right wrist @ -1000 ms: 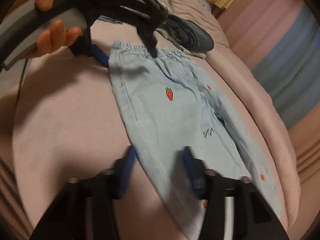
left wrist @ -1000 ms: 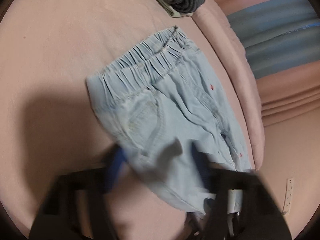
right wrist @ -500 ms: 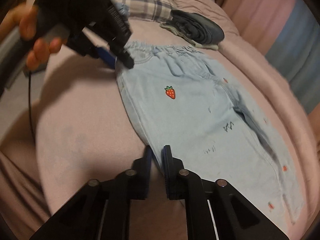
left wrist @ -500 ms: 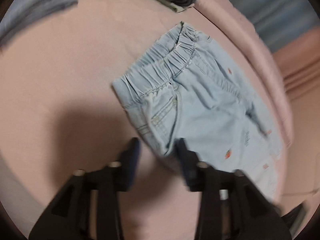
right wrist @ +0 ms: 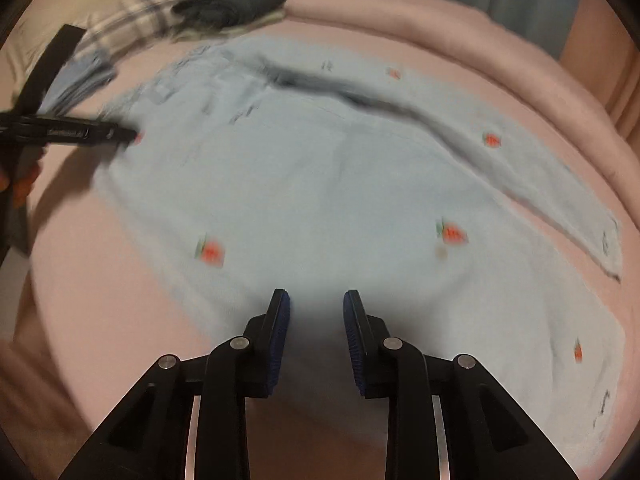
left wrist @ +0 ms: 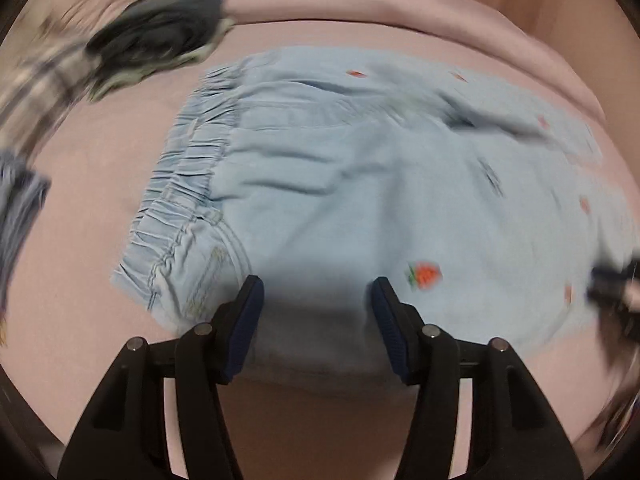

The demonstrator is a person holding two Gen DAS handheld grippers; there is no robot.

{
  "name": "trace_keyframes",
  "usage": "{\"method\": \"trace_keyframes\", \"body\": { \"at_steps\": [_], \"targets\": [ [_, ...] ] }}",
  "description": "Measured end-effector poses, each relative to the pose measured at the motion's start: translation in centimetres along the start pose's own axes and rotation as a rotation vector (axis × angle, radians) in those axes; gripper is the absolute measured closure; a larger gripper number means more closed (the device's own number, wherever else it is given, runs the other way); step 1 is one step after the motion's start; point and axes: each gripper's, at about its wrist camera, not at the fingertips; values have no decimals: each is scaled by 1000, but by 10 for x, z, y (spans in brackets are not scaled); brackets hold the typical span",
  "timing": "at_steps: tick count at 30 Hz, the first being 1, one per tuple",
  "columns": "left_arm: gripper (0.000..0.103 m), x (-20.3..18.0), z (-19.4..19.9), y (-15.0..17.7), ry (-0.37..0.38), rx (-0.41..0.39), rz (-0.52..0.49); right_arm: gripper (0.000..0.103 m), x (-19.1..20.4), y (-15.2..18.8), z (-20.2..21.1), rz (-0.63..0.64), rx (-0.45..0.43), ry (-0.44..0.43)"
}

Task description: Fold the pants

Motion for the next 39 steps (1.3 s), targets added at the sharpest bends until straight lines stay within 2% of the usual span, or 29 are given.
{"method": "trace_keyframes", "body": {
  "at_steps": [2, 4, 6, 7, 10, 13, 16, 20, 25, 26, 28, 30, 31, 32, 33, 35, 37, 39],
  "targets": [
    [46, 6, 8, 4, 51, 10, -34, 75, -6, 6, 9, -13, 35, -45],
    [41, 19, 14, -5, 92, 10, -9, 73, -20, -6, 13, -77, 68, -115],
    [36, 33, 16, -25, 72, -32, 6, 66, -33, -15, 13, -86, 24, -126],
    [35, 35, 13, -41, 62, -60, 2, 61, -37, -30, 13, -80, -13, -131],
    [34, 50, 0, -81, 67, -110, 9, 59, -54, -79, -1, -57, -109, -173],
    [34, 65, -23, -121, 66, -102, 13, 59, -67, -133, -31, -57, -133, -184],
    [34, 81, -52, -159, 26, -89, -16, 59, -80, -189, -69, -21, -131, -173],
    [34, 99, -80, -190, 82, -49, -14, 57, -91, -236, -118, 17, -83, -164],
    [34, 111, -111, -211, 141, 30, -109, 53, -103, -250, -154, 60, 12, -209],
    [34, 112, -118, -212, 172, 62, -125, 53, -105, -252, -162, 81, 37, -211],
    [33, 116, -132, -213, 237, 129, -128, 50, -110, -247, -169, 89, 94, -258],
    [34, 116, -142, -212, 255, 176, -143, 49, -112, -246, -170, 85, 112, -310],
    [44, 113, -140, -212, 260, 172, -162, 54, -110, -244, -167, 89, 122, -337],
    [55, 110, -137, -211, 286, 166, -185, 71, -108, -243, -166, 94, 134, -361],
    [81, 108, -136, -212, 296, 160, -199, 81, -107, -242, -166, 101, 143, -371],
    [81, 102, -132, -212, 282, 149, -226, 91, -106, -239, -162, 112, 149, -356],
    [81, 97, -133, -213, 258, 142, -239, 92, -104, -244, -155, 130, 112, -323],
    [80, 98, -136, -215, 259, 133, -185, 93, -106, -253, -156, 122, 80, -278]
  ]
}}
Point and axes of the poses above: each gripper's, at about its wrist camera, not at the fingertips, and z roughly against the way its jaws point, x to its left, y to its underside, and after that the axes turned 5 degrees about -x, right-handed
